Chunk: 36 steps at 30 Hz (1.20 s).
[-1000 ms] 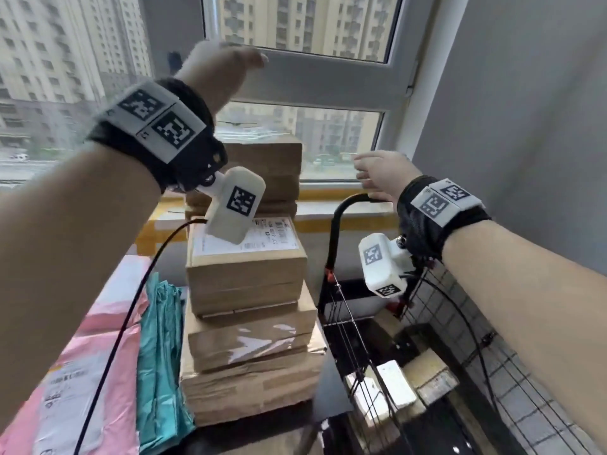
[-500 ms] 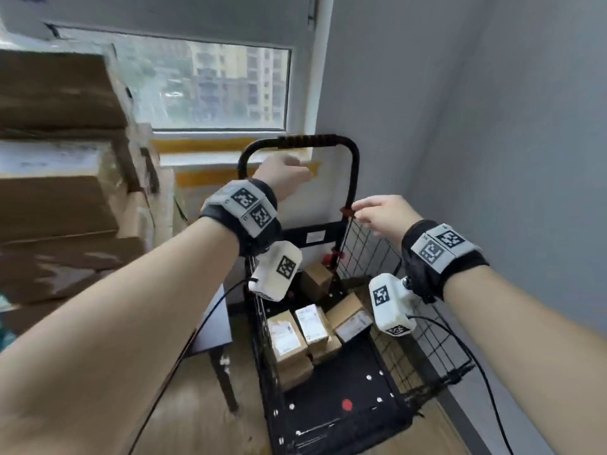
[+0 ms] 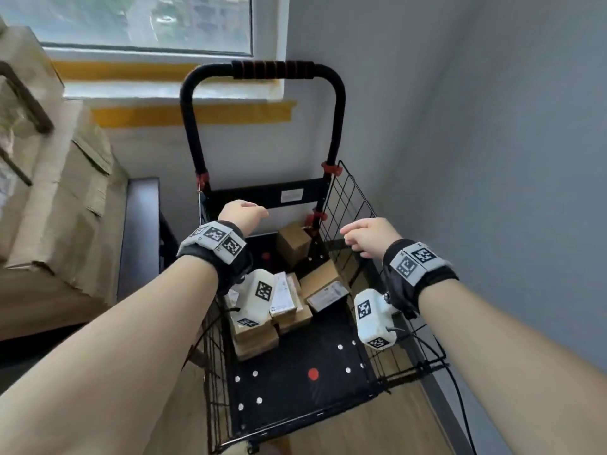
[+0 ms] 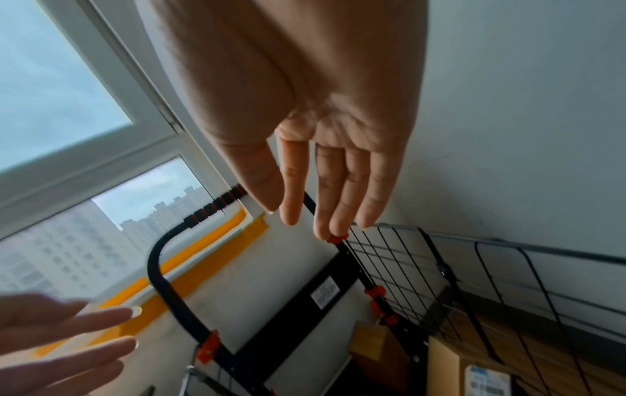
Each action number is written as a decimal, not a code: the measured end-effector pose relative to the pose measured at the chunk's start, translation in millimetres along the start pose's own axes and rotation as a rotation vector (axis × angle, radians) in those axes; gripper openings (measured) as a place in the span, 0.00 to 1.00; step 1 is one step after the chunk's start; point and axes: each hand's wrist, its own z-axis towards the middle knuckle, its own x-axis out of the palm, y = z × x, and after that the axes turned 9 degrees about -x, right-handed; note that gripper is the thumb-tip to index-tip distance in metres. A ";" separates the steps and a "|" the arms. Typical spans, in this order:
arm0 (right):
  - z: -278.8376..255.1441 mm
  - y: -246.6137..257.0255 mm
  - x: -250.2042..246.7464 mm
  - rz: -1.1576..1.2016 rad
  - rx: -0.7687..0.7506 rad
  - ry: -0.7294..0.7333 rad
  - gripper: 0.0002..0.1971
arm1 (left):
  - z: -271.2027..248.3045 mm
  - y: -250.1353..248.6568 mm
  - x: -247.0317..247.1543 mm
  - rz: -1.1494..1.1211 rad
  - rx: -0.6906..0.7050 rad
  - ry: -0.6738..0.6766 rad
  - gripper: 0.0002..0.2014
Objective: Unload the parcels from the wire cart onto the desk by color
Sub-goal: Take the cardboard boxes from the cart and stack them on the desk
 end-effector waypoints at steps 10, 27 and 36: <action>106.8 -63.9 70.6 -0.065 0.119 0.220 0.10 | 121.6 72.7 43.7 -0.115 -0.368 0.016 0.15; 192.0 -162.0 242.4 0.049 0.396 0.874 0.20 | 207.1 204.7 117.2 -0.118 -0.693 -0.083 0.16; 201.8 -195.6 277.1 -0.146 0.268 0.763 0.20 | 216.5 223.8 132.8 -0.235 -0.816 -0.137 0.27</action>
